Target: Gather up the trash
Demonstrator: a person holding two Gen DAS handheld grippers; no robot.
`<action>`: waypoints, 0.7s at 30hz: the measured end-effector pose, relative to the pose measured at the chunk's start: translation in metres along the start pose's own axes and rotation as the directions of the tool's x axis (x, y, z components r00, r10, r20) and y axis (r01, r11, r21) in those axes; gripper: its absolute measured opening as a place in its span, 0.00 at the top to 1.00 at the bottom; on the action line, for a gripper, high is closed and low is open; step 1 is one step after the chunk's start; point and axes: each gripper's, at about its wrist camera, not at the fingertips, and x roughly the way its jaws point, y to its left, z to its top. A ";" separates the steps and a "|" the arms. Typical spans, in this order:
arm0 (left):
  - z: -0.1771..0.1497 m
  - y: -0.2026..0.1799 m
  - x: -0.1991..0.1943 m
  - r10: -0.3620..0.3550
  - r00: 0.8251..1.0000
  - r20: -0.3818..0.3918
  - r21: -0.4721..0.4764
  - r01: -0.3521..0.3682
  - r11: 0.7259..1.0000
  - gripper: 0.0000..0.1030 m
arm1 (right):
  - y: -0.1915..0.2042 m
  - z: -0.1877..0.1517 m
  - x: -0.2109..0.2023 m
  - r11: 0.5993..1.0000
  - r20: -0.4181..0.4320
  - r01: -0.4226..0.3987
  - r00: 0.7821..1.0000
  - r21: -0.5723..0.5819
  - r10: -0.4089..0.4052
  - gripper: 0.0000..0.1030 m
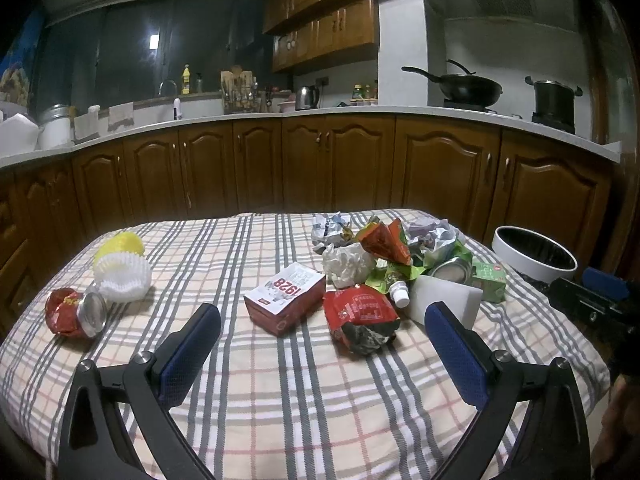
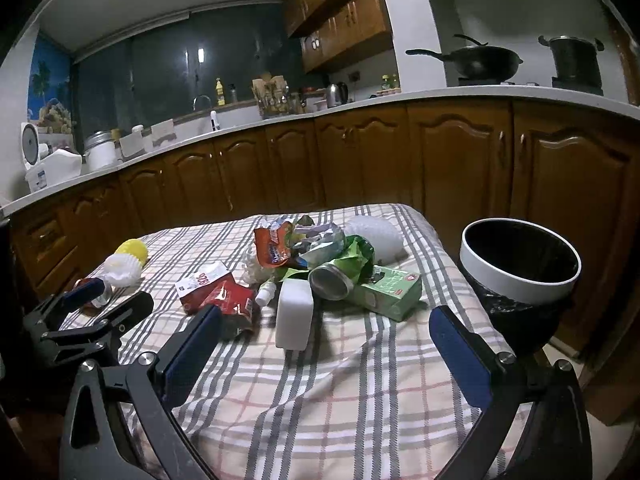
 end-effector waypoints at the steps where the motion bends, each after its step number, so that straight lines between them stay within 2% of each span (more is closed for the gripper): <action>1: 0.000 0.000 0.001 -0.001 1.000 -0.001 0.001 0.001 1.000 0.01 | 0.000 0.000 0.000 1.000 0.001 0.000 1.000 0.001 0.000 0.00; 21: -0.001 0.001 0.003 0.002 1.000 -0.005 -0.001 -0.003 1.000 0.01 | 0.002 0.000 0.001 1.000 0.005 -0.003 1.000 0.005 0.003 0.00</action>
